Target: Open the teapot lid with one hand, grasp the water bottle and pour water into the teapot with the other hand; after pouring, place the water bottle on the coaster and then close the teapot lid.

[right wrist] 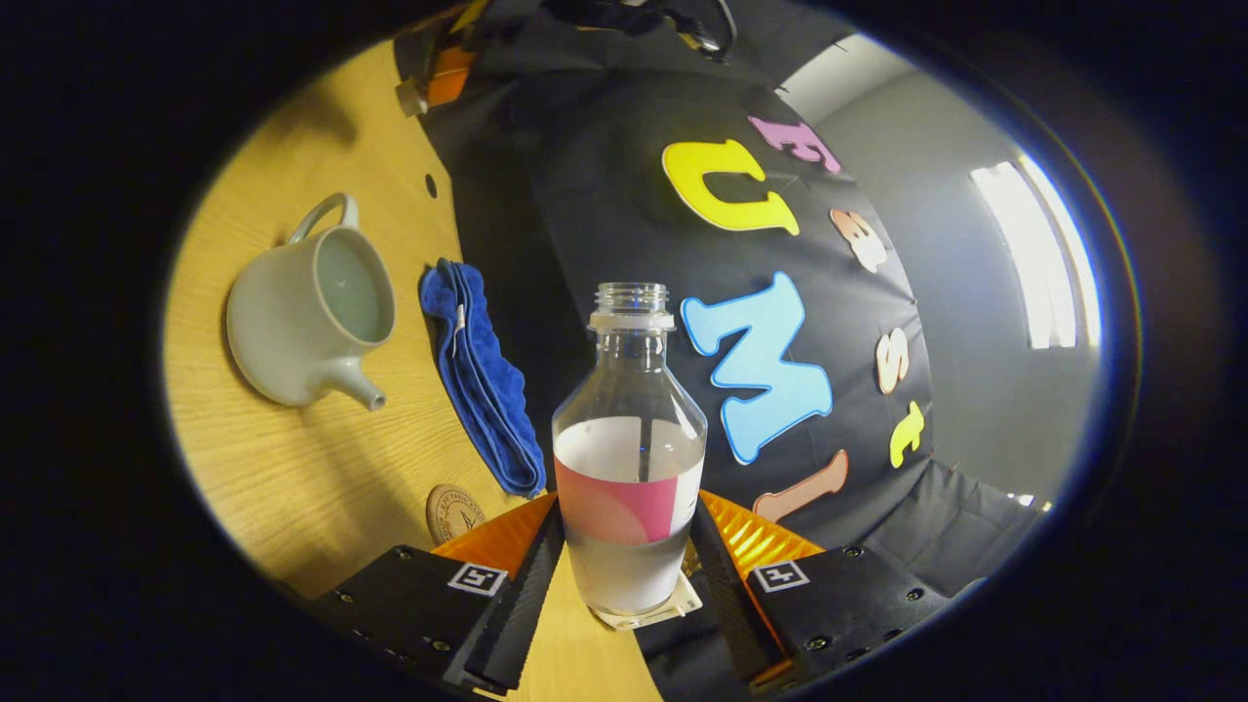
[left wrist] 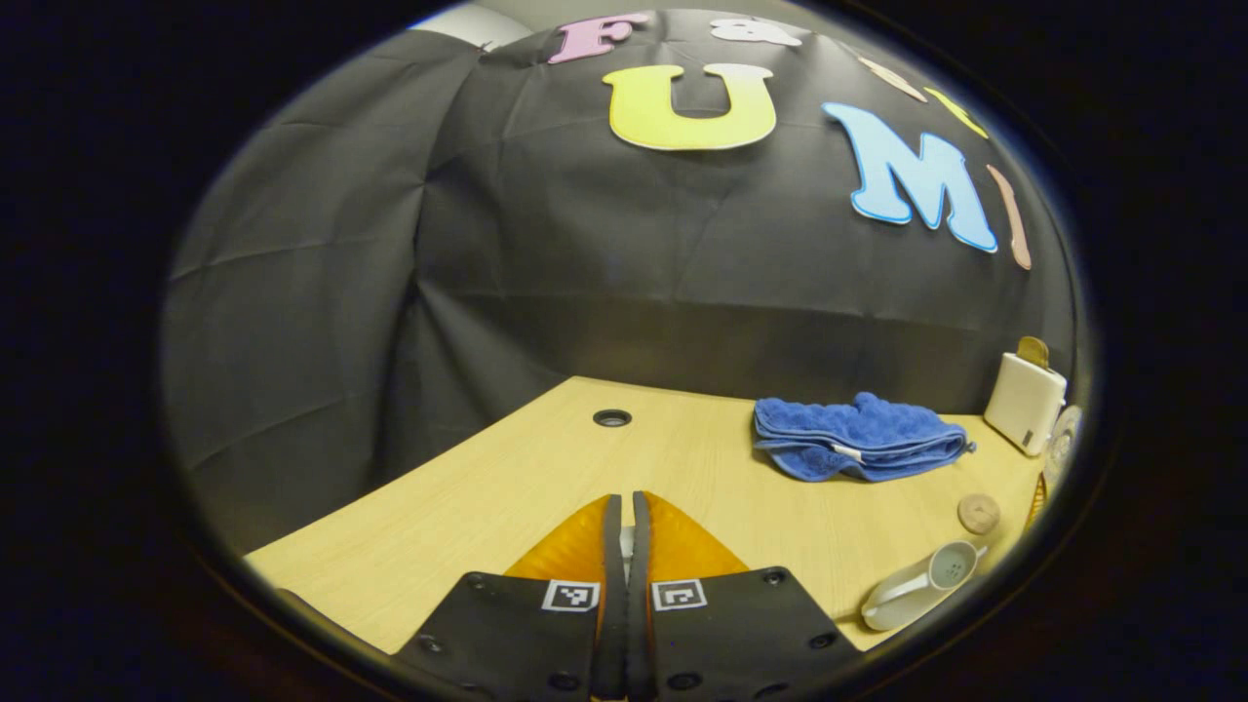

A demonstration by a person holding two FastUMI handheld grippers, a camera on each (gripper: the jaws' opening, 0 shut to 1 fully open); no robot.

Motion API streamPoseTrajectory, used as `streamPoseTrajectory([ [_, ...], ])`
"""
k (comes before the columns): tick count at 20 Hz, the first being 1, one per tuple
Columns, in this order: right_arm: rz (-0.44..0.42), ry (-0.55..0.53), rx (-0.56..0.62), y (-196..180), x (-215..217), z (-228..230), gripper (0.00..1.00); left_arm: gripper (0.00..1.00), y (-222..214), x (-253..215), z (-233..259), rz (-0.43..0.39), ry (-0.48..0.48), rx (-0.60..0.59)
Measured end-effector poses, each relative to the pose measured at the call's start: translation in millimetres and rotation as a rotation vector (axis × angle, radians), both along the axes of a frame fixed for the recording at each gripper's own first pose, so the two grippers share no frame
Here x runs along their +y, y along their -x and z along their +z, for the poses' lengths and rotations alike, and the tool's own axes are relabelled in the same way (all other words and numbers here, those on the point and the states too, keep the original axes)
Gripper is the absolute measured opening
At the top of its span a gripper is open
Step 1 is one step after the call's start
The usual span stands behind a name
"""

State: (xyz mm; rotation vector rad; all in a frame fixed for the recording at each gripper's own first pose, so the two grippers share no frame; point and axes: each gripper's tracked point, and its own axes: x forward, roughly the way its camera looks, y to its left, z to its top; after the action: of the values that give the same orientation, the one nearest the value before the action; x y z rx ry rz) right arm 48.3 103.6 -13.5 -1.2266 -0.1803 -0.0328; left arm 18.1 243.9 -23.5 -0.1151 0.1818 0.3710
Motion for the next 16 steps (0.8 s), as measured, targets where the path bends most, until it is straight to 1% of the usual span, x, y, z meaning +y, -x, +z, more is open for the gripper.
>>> streamPoseTrajectory([
  [3, 0.018, 0.112, -0.022, 2, 7, -5, 0.76, 0.06, -1, -2, -1, -0.005, 0.000, 0.006],
  [10, 0.079, 0.298, -0.002, -1, 20, -16, 0.76, 0.06, -2, -6, -5, -0.017, -0.002, 0.018],
  [13, 0.105, 0.360, 0.015, -4, 22, -18, 0.76, 0.05, -3, -8, -5, -0.020, -0.003, 0.020],
  [16, 0.125, 0.428, -0.007, -6, 28, -13, 0.76, 0.05, -2, -7, -5, -0.022, -0.004, 0.021],
])
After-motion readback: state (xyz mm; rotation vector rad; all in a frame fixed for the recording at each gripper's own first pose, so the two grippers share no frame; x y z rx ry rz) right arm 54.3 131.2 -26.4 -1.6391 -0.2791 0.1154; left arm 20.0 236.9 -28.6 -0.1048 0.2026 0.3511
